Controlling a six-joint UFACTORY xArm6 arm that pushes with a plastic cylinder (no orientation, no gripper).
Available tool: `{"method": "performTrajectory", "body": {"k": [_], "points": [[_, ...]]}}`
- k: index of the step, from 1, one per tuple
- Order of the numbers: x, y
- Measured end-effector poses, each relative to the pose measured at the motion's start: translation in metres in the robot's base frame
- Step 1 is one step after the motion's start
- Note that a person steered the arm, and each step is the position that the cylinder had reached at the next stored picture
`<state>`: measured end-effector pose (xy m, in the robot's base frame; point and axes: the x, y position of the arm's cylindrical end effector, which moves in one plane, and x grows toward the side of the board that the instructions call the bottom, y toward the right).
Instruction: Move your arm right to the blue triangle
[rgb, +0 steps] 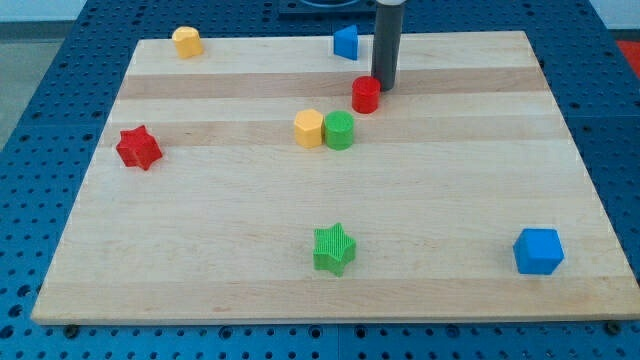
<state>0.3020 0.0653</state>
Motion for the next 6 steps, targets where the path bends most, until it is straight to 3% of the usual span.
{"method": "performTrajectory", "body": {"k": [4,6], "points": [[0.029,-0.058],[0.009,-0.034]]}}
